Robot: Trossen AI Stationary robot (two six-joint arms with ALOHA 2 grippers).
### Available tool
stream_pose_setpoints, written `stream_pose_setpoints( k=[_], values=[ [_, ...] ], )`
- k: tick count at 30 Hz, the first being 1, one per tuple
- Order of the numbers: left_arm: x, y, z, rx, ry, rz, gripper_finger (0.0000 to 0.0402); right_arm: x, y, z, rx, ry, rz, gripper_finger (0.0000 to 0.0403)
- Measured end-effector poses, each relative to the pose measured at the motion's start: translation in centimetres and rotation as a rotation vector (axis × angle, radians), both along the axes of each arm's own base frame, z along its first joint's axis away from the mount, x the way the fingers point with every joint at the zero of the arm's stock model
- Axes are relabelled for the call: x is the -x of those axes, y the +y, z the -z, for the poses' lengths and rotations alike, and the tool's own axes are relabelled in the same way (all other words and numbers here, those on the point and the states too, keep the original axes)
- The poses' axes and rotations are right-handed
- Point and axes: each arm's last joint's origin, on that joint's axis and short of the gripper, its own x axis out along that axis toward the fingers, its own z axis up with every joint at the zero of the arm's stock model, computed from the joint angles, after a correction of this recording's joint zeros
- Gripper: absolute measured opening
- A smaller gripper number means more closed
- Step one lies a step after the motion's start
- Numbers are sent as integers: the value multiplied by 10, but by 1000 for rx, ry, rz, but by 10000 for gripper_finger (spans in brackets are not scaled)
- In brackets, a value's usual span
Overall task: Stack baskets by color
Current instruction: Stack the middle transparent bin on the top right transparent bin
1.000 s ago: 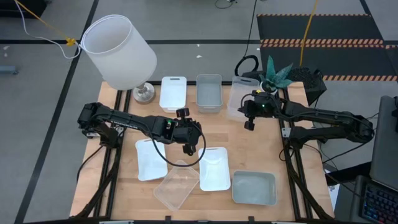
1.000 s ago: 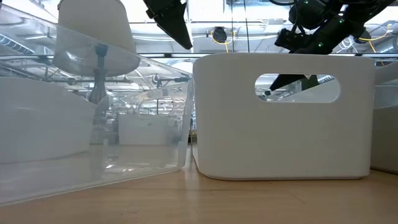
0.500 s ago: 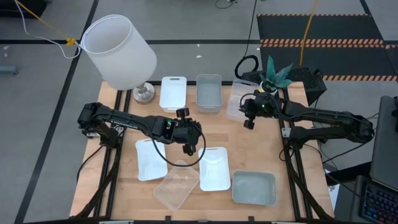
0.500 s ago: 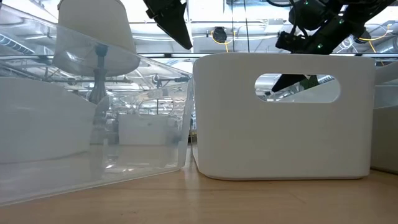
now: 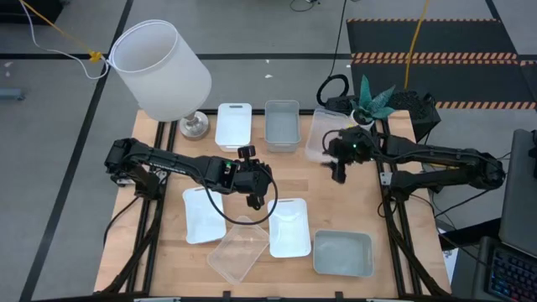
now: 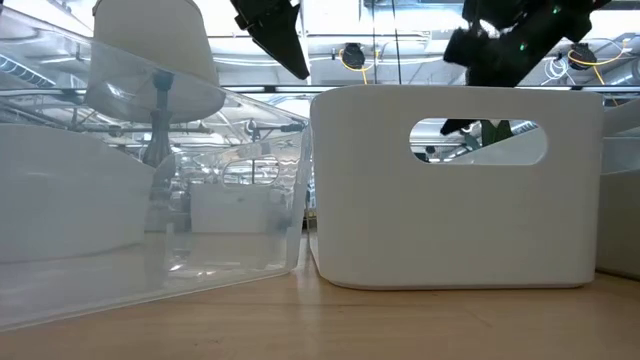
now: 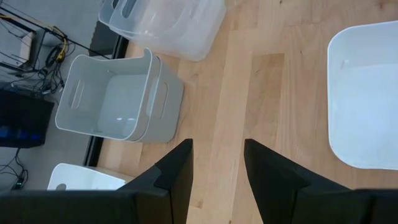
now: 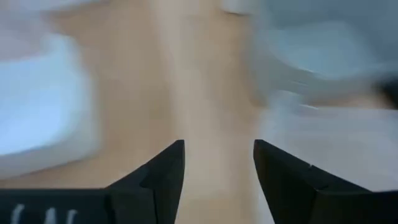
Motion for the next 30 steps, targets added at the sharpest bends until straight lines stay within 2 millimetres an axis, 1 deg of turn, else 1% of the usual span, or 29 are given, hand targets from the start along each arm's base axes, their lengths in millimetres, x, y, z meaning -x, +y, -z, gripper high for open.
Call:
stream_pose_setpoints(
  k=[3,6,9,11,13,17,21,24,30],
  values=[
    [0,0,0,0,0,0,145,-2,11,1,-56,4,-87,155],
    [0,0,0,0,-1,0,145,-3,14,9,-77,74,-105,109],
    [0,0,0,1,-2,-1,145,-7,13,20,-86,162,-91,57],
    [0,0,0,0,-2,0,145,-11,10,28,-55,223,-59,25],
    [0,0,0,0,-2,0,145,-14,5,35,-7,275,-28,7],
    [0,0,0,-4,1,5,145,-18,-4,47,73,370,57,13],
    [0,0,0,-5,2,7,145,-18,-12,54,86,424,103,10],
    [0,0,0,-5,2,7,145,-16,-17,56,103,449,139,2],
    [0,0,0,-5,2,7,145,-11,-27,56,220,511,250,3]
  ],
)
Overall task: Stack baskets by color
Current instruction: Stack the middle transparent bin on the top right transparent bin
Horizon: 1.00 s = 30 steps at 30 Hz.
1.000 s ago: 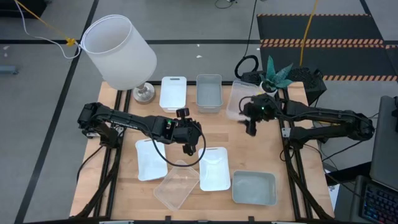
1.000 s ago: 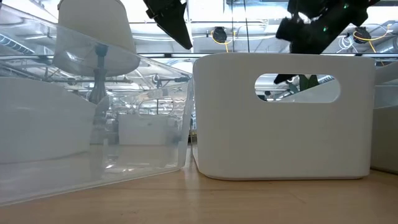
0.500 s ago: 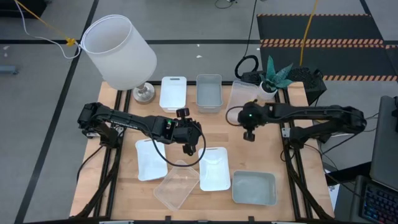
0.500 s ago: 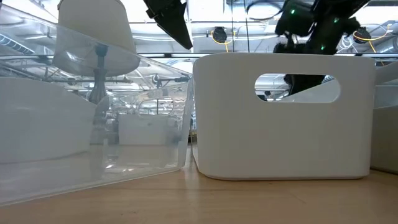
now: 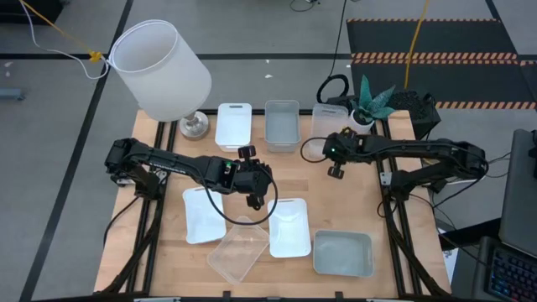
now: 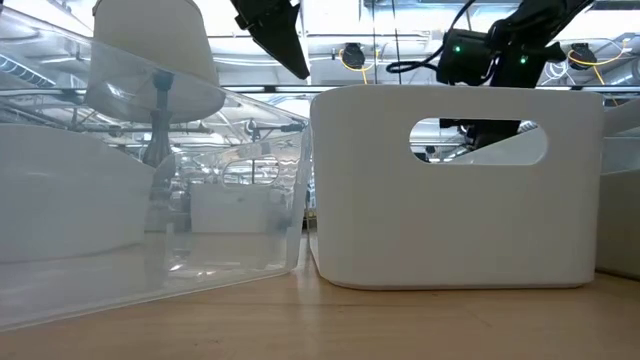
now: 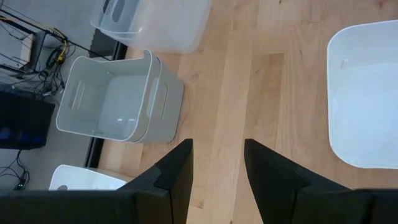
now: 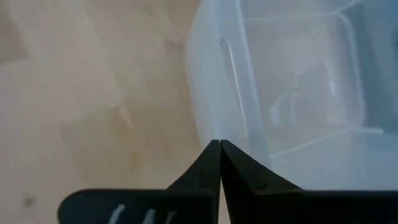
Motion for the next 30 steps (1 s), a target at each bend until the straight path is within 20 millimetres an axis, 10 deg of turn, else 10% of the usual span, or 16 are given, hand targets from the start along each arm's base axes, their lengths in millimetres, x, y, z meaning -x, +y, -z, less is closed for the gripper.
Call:
stream_pose_setpoints(
  k=[20,30],
  values=[
    [0,0,0,1,-1,-2,145,2,-4,-6,53,-10,-35,4],
    [0,0,0,15,2,2,145,14,12,-42,98,-164,-36,4]
  ],
)
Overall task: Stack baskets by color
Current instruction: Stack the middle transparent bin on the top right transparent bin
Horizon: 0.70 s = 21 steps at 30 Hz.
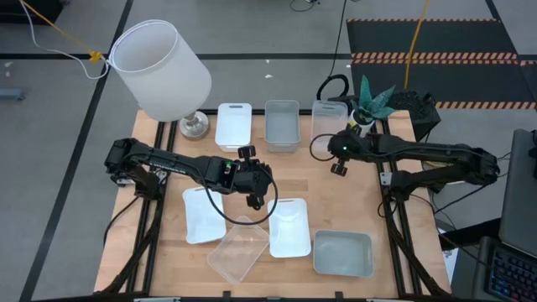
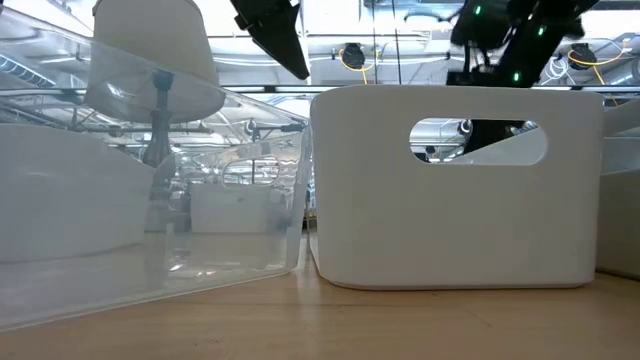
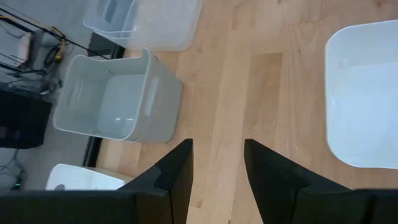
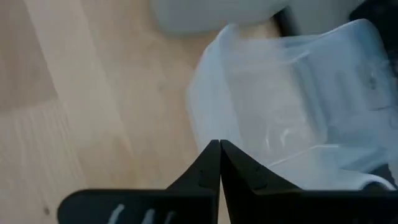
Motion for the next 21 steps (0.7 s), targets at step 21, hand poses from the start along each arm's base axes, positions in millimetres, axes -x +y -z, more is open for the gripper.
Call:
stream_pose_setpoints(
  k=[21],
  values=[
    [0,-1,0,50,-13,-5,145,0,7,0,93,2,-131,110]
  ],
)
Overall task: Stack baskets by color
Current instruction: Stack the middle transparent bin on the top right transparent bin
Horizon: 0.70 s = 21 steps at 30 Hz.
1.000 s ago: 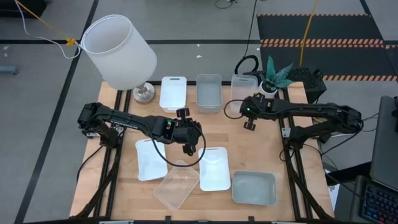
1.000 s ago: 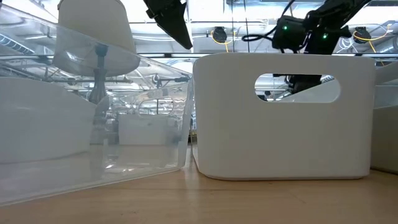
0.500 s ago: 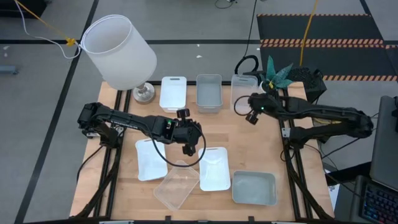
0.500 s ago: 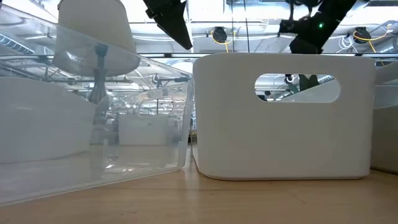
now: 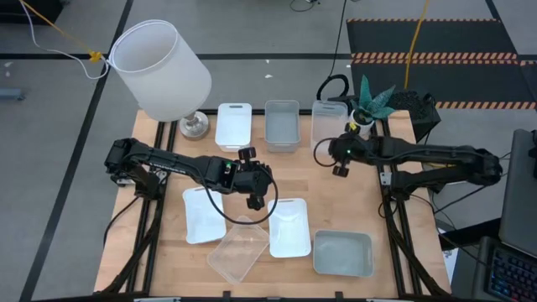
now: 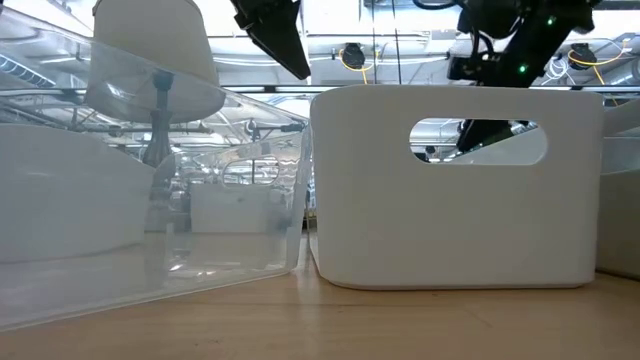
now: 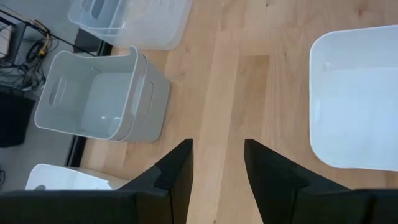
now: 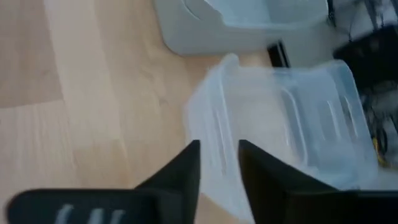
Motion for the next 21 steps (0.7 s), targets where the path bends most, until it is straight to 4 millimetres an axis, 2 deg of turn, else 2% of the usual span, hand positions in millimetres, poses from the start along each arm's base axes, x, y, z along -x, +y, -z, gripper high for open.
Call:
stream_pose_setpoints(
  k=[5,9,13,21],
  values=[
    [0,-3,0,7,-4,0,145,-1,-5,14,13,-22,-82,169],
    [1,-6,0,5,-3,13,145,3,-14,22,35,-23,-60,178],
    [1,-7,0,5,-2,16,145,6,-22,24,7,-38,-37,159],
    [1,-7,0,0,0,21,145,10,-33,27,-52,-58,-20,86]
  ],
)
